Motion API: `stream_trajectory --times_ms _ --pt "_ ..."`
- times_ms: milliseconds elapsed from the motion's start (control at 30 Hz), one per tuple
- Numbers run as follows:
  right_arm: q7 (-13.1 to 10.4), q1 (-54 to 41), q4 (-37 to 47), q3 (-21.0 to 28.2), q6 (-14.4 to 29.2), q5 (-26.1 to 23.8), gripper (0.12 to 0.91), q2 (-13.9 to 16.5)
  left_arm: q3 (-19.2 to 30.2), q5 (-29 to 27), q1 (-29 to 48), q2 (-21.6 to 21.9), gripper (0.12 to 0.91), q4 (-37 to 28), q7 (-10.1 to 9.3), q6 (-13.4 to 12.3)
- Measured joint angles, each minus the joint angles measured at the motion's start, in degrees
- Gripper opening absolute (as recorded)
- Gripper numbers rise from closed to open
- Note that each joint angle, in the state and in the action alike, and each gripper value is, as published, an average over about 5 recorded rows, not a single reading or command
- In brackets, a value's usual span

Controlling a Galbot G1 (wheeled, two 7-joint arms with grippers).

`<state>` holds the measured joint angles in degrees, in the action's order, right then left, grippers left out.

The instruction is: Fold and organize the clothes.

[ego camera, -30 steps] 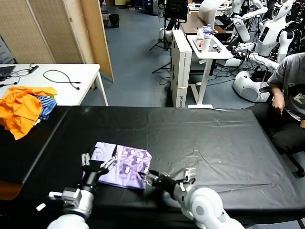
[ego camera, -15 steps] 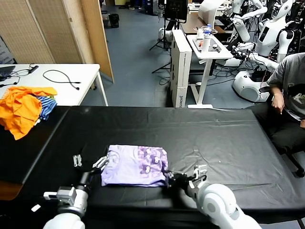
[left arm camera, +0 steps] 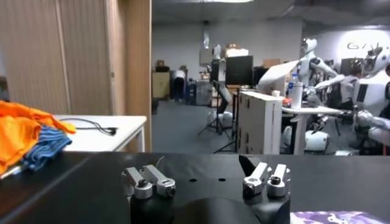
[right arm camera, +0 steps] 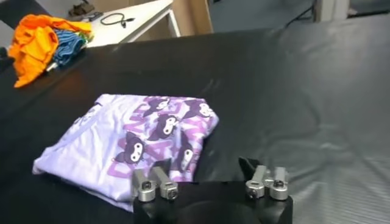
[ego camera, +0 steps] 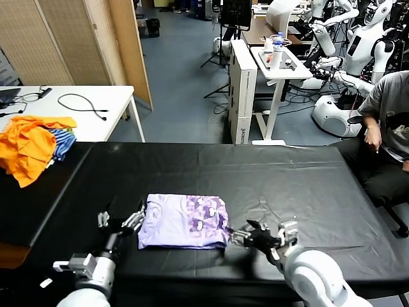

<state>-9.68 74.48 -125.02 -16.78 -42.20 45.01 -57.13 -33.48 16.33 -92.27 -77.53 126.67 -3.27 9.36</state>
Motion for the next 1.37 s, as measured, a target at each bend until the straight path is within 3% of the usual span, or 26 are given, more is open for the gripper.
stream_trajectory --times_ms 133,300,500,767,1000,1367 --pt "3.9 4.51 -2.88 -4.26 2.31 -5.71 0.906 0.63 -0.19 0.92 -1.33 0.79 0.907 0.72 -1.26 0.29" --pt "6.27 12.68 -5.01 -7.77 14.7 -13.95 0.907 0.41 -1.33 1.8 -4.74 2.14 0.907 2.23 -2.01 0.4" --pt "3.88 22.02 -6.14 -9.49 30.41 -22.34 0.907 -0.49 -3.39 3.69 -10.13 4.32 0.907 4.77 -2.91 1.25" --pt "0.45 31.54 -6.75 -12.18 42.42 -27.92 0.907 -1.84 -4.46 4.24 -16.35 4.96 0.907 7.42 -2.5 0.59" --pt "-1.92 39.06 -7.82 -15.01 46.87 -30.51 0.907 -4.96 -2.72 4.38 -21.2 3.81 0.907 10.15 -5.07 2.0" --pt "-3.02 45.16 -9.62 -18.39 44.11 -29.01 0.907 -7.49 -0.55 2.55 -24.02 3.87 0.907 12.42 -5.61 3.55"
